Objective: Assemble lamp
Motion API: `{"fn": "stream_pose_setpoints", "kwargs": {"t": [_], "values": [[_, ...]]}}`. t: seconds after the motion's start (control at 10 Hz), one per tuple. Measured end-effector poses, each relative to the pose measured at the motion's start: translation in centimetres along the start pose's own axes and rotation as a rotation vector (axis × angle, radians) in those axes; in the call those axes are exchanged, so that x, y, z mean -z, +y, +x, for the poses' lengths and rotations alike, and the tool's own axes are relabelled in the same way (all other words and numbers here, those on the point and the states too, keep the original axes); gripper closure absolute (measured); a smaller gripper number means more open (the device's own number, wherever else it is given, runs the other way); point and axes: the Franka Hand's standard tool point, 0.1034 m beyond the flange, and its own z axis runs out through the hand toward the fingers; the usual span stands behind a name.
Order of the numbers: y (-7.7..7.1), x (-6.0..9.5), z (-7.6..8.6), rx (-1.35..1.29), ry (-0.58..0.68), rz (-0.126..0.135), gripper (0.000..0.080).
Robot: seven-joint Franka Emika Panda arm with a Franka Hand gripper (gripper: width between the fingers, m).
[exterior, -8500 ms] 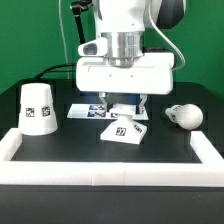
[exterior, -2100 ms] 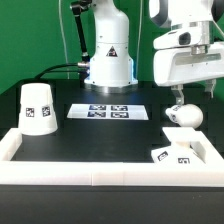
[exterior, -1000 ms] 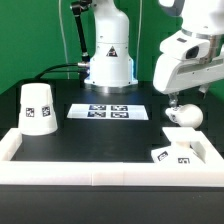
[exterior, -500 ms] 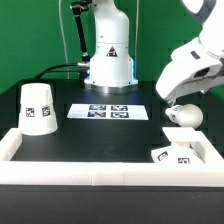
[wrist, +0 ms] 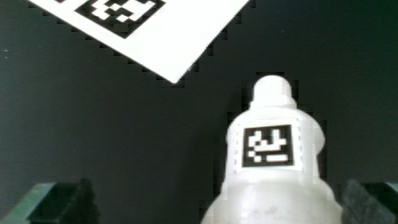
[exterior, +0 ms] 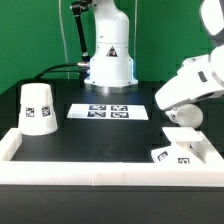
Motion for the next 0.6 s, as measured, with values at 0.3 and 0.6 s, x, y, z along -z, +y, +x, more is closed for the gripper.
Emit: {"fn": "stream_pose_setpoints", "kwargs": {"t": [0.3, 0.6], "values": [[-0.8, -0.6, 0.4, -0.063, -0.011, 0.001, 0.0101], [-1.1, -1.6, 1.0, -0.065, -0.021, 0.003, 0.0101]]}}
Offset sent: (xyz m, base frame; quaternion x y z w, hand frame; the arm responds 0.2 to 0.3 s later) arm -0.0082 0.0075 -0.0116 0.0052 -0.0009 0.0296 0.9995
